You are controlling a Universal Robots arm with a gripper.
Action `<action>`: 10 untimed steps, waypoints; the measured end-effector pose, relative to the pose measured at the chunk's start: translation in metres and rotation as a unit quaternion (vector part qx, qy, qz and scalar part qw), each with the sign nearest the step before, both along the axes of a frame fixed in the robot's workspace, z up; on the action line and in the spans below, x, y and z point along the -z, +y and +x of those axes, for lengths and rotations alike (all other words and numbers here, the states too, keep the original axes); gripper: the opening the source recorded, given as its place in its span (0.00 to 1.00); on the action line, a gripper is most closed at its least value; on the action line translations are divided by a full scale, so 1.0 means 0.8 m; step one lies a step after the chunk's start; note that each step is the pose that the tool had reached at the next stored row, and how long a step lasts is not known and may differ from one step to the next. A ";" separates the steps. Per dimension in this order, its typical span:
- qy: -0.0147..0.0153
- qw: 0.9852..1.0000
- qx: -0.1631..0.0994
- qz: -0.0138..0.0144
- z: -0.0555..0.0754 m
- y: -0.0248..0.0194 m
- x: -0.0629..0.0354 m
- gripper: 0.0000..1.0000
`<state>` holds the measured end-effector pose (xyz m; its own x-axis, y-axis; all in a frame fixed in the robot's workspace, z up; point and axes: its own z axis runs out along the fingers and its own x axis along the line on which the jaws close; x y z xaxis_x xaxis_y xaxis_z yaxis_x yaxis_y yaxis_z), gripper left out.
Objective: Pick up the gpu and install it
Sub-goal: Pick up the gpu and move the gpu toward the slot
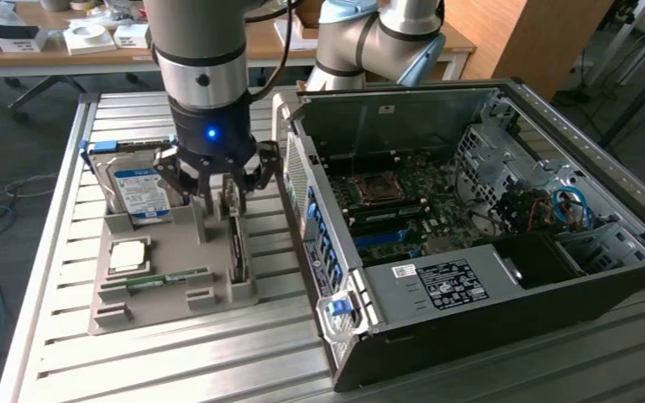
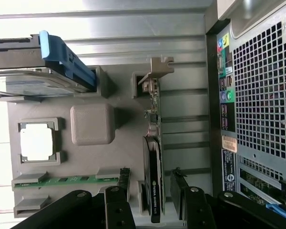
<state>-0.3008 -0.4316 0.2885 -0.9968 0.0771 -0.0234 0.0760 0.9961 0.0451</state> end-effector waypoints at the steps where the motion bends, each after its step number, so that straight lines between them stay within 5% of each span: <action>1: 0.000 1.000 0.000 0.000 0.000 0.0000 0.001 0.47; 10: 0.000 1.000 0.000 0.000 0.000 0.0000 0.008 0.47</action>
